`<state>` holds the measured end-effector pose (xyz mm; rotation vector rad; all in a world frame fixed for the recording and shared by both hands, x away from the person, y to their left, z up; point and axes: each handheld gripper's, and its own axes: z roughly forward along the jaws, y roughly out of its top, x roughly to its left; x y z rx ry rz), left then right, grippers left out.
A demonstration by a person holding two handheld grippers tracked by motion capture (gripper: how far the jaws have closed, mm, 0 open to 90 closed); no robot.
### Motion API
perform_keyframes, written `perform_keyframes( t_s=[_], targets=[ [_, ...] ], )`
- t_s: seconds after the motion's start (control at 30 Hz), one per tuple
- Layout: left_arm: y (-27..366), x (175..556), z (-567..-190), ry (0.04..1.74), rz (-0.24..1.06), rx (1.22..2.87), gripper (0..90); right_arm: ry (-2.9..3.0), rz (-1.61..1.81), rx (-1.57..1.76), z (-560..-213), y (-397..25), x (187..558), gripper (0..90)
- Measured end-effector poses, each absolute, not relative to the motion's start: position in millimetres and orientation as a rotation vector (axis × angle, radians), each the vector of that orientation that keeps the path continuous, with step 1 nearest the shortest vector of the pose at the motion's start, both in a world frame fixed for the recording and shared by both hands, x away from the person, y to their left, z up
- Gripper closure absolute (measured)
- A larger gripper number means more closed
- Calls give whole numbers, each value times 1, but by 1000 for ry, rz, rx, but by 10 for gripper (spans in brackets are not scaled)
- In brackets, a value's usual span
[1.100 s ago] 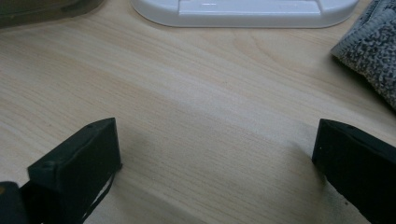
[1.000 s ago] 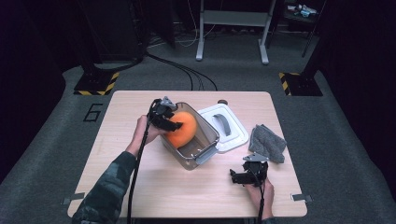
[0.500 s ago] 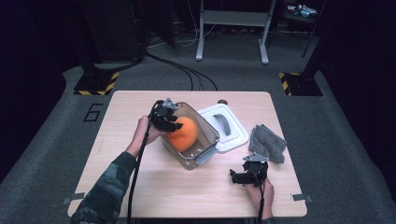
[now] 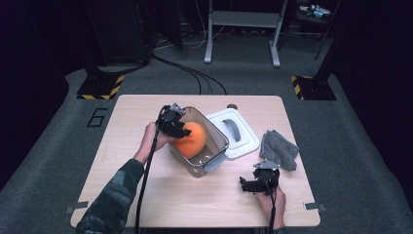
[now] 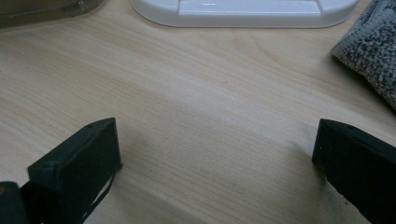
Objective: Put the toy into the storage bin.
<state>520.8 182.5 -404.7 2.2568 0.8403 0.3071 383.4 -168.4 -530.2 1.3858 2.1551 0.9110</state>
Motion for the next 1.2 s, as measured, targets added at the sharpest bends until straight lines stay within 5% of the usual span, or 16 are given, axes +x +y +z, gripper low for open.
perform_keyframes(
  t_s=[0.2, 0.37, 1.2],
  targets=[
    [197, 516, -398, 857, 277, 2150, 270, 2155, 909, 1387, -530, -168, 383, 3],
    [205, 506, -387, 847, 304, 2100, 179, 2155, 910, 1386, -530, -168, 383, 3],
    [266, 461, -378, 870, 417, 2009, 118, 2155, 909, 1389, -530, -168, 384, 1]
  ],
)
